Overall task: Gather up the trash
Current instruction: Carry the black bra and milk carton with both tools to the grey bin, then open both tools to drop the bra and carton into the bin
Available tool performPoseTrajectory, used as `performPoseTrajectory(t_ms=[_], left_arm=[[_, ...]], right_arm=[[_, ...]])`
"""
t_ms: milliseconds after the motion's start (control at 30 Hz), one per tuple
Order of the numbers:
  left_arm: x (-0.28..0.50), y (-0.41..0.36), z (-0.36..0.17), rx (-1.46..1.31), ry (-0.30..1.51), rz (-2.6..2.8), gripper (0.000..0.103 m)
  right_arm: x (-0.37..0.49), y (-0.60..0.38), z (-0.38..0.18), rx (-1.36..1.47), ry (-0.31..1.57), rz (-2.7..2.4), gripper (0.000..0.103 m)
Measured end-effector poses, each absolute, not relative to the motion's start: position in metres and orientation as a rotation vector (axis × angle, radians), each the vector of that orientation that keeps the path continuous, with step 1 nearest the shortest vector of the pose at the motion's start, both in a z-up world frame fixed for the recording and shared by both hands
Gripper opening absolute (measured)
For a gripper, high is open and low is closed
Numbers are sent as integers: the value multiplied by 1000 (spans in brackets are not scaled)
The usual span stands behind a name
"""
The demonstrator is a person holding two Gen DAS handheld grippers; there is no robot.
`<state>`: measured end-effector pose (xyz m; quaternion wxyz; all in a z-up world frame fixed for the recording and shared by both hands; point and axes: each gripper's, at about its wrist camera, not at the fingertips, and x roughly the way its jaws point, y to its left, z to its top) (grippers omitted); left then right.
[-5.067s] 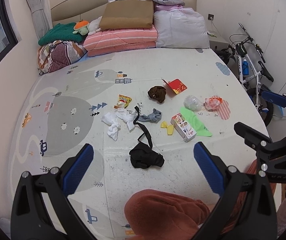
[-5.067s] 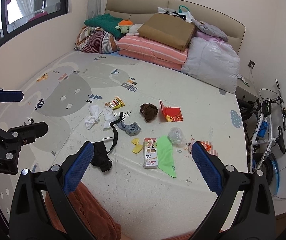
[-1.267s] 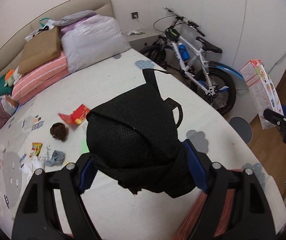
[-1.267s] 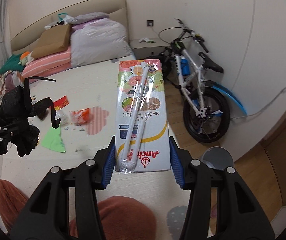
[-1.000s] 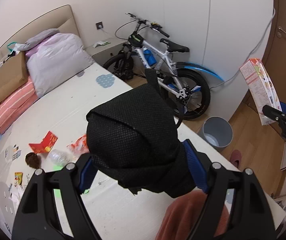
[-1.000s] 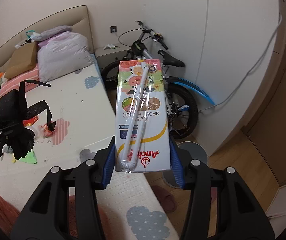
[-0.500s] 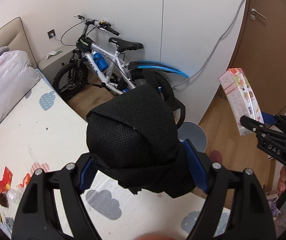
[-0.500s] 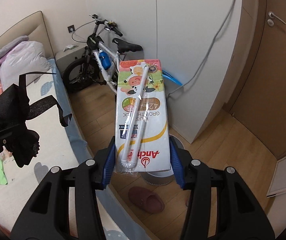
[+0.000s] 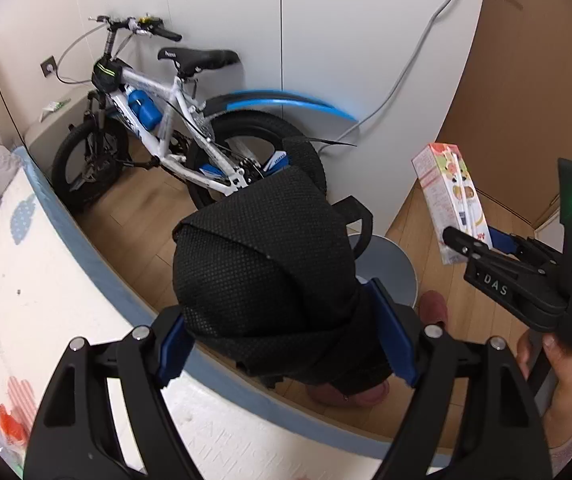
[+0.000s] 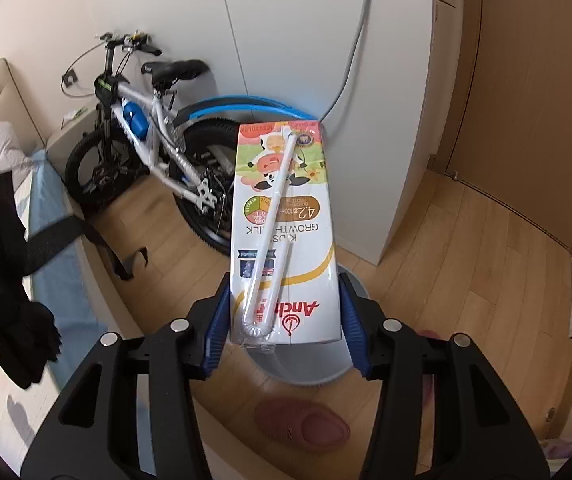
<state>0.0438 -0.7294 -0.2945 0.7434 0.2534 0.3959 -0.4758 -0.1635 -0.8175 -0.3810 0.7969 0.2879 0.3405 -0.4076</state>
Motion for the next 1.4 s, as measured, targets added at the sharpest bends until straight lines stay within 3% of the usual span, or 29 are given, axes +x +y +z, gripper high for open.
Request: performPoseTrajectory(t_ms=[33, 67, 600, 867, 1033, 1400], left_arm=[[46, -733, -299, 558, 873, -1044, 79], [46, -737, -304, 562, 876, -1047, 79], [2, -816, -359, 642, 870, -1226, 79], [-5, -849, -379, 672, 898, -1270, 85], [3, -853, -384, 644, 988, -1265, 86], [1, -850, -387, 603, 990, -1314, 87]], right_arm=[[-163, -818, -388, 616, 731, -879, 67], [-164, -818, -394, 611, 731, -888, 73], [-217, -829, -399, 663, 626, -1035, 73], [-238, -838, -406, 728, 592, -1054, 73], [-238, -838, -406, 739, 592, -1042, 73], [-239, -836, -403, 737, 573, -1039, 73]])
